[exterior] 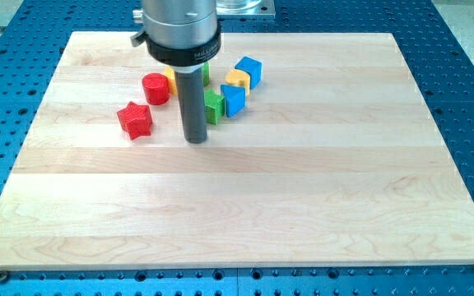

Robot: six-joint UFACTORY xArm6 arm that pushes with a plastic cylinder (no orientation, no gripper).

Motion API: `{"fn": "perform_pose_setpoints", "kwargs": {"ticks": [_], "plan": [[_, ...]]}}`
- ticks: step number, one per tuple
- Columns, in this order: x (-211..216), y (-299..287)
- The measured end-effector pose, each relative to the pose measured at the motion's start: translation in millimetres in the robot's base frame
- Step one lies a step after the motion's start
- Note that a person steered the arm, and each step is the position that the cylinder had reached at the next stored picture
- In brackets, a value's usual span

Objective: Separate the blue blocks and the heart from the other blocks

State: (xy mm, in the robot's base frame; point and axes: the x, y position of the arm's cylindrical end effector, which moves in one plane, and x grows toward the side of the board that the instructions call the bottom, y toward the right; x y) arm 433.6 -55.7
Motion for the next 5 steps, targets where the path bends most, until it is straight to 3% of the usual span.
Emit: {"fn": "perform_pose_setpoints", "kwargs": {"ticks": [2, 3, 4, 5], "plan": [[-44, 0], [-41, 1], [-28, 39], [-48, 47]]}}
